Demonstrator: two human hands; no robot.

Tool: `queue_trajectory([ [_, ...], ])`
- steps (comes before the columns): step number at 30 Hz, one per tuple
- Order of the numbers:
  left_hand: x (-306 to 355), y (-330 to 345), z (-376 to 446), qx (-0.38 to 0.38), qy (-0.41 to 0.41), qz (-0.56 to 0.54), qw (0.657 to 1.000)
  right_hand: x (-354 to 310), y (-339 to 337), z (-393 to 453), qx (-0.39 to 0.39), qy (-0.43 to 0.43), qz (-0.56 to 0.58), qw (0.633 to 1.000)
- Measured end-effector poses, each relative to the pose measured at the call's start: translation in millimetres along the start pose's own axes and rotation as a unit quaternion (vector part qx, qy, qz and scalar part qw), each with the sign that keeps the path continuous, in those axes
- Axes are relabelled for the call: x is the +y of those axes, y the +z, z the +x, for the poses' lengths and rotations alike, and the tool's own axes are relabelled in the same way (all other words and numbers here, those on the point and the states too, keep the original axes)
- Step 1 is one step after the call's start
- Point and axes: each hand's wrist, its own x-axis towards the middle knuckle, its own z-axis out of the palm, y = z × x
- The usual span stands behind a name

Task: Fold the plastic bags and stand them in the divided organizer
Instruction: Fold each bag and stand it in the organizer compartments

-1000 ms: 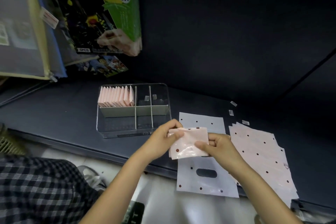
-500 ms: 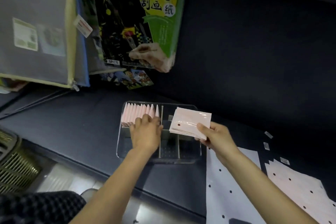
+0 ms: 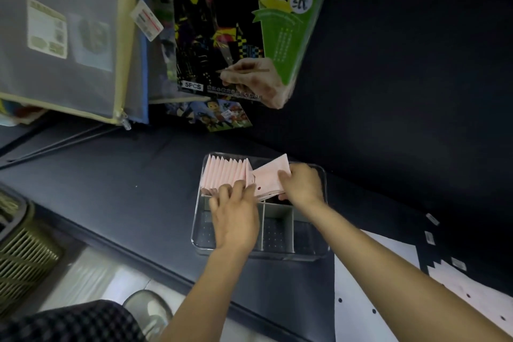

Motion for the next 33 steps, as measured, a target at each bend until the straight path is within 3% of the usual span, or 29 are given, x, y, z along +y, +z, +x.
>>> queue_trajectory([
  [6, 2.4, 4.1, -8.0, -0.035, 0.030, -0.019, 0.999, -23.7, 23.9, -0.6, 0.001, -0.049, -0.200, 0.979],
  [10, -0.6, 3.1, -8.6, -0.010, 0.004, -0.070, 0.998, -14.3, 23.5, -1.6, -0.013, -0.029, -0.094, 0.995],
  [15, -1.9, 2.5, -10.3, 0.051, -0.005, -0.160, 0.986, 4.5, 22.3, -2.9, -0.092, 0.021, 0.083, 0.992],
  [22, -3.1, 2.0, -15.5, 0.028, -0.024, -0.210, 0.977, 0.8, 28.6, 2.6, -0.093, 0.036, -0.045, 0.994],
  [25, 3.8, -4.6, -20.8, 0.023, -0.018, -0.215, 0.976, 4.1, 19.9, -6.3, -0.074, 0.030, 0.005, 0.997],
  [30, 35.8, -13.0, -46.6, 0.013, 0.112, -0.209, 0.971, 63.3, -23.0, -67.2, -0.006, -0.037, 0.066, 0.997],
  [33, 58.8, -4.0, -79.8, -0.084, 0.200, -0.202, 0.955, 133.8, -54.0, -118.6, -0.011, -0.027, 0.058, 0.998],
])
